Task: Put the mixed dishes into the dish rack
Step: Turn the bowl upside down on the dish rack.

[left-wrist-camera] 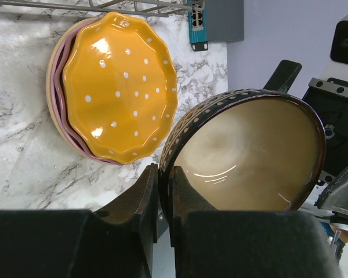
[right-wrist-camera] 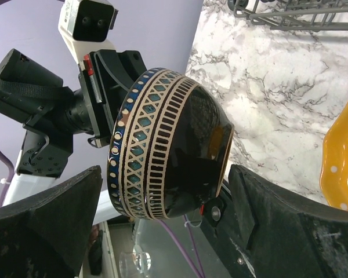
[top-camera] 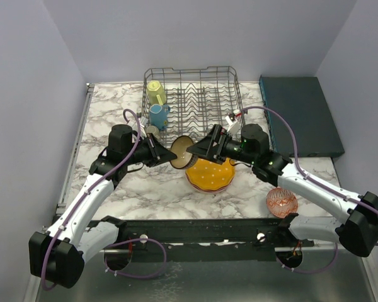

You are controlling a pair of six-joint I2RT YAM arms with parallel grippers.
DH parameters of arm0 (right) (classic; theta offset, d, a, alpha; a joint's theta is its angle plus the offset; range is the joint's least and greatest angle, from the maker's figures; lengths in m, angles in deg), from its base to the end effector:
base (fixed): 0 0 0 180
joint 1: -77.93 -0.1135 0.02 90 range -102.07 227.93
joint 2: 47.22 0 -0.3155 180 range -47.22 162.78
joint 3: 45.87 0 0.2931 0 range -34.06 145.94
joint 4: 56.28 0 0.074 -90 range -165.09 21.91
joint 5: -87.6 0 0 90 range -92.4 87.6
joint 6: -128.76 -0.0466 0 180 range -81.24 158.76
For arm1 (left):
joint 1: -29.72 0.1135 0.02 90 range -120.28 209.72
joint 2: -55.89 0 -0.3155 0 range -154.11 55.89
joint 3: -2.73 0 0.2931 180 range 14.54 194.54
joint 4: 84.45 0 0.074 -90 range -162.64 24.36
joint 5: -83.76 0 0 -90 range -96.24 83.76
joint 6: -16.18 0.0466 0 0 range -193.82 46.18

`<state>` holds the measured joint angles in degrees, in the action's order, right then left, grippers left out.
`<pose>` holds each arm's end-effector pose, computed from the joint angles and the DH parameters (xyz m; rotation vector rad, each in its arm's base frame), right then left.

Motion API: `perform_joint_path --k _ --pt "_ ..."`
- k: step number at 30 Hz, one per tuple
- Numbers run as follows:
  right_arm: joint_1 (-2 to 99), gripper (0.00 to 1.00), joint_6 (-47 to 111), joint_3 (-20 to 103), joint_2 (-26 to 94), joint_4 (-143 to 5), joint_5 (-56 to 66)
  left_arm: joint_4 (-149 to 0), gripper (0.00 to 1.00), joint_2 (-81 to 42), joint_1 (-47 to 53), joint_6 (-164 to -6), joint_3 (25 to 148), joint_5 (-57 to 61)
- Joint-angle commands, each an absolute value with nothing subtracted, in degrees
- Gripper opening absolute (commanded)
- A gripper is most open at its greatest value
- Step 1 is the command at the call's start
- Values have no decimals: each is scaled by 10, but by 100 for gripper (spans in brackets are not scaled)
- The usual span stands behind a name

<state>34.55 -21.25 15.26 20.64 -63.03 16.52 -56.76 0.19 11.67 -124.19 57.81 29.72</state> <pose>0.2128 0.2218 0.3439 0.0303 2.0972 1.5017 0.2137 -0.0984 0.3180 -0.2045 2.2505 -1.3403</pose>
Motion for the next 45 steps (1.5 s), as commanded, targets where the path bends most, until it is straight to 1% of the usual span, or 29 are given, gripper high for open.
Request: perform_joint_path --k 1,14,36,45 --pt "348 96 -224 143 216 -606 184 -608 0 13 121 -1251 584 329" --pt "348 87 -248 126 215 -579 193 -609 0 17 123 -1245 578 328" --pt "348 86 -293 86 197 -515 161 -607 0 21 124 -1229 559 318" --pt "348 86 -295 88 206 -499 176 -595 0 22 124 -1214 559 305"
